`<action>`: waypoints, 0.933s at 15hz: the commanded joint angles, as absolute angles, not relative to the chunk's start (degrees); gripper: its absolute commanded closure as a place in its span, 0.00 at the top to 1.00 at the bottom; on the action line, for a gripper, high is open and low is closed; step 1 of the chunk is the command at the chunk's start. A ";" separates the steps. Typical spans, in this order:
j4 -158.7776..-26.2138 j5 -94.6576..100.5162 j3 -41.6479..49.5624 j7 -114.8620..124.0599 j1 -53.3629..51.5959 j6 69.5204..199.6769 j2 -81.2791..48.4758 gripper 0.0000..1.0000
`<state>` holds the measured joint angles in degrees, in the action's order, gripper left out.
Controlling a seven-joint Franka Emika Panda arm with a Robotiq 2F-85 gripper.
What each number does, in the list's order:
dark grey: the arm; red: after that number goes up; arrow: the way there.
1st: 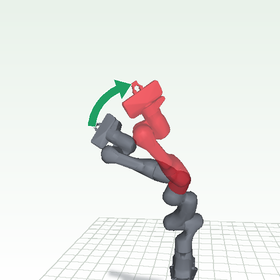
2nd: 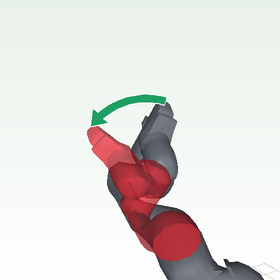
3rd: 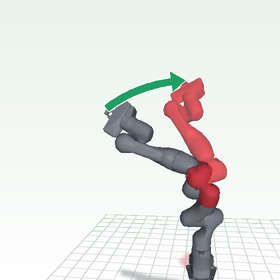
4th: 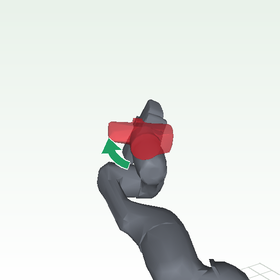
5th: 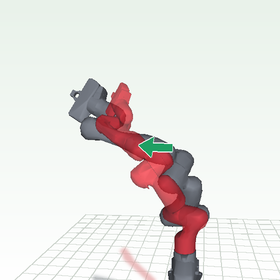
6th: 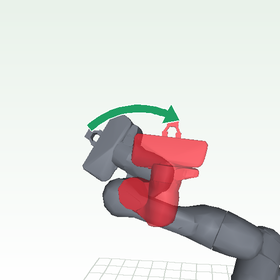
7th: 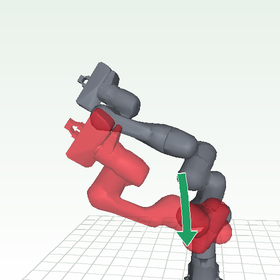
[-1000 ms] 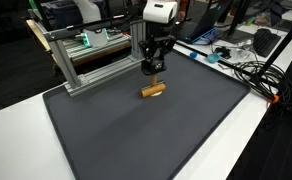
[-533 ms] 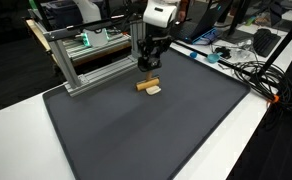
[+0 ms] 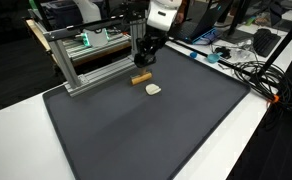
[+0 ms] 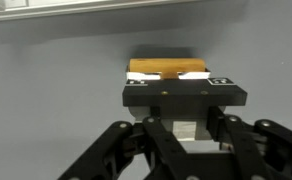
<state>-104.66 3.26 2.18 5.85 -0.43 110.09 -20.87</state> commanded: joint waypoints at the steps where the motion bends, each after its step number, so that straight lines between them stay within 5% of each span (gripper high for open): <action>1: -109.16 8.31 0.33 1.05 -2.78 105.10 -10.46 0.21; 9: -98.94 14.24 -4.73 -5.91 -6.56 103.28 -10.92 0.21; 10: -102.43 12.98 -5.05 -5.23 -6.75 102.47 -9.05 0.46; 14: -100.19 13.11 -4.84 -5.23 -6.55 103.36 -10.57 0.46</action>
<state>-100.32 13.08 -4.63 -5.27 -6.70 103.52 -10.54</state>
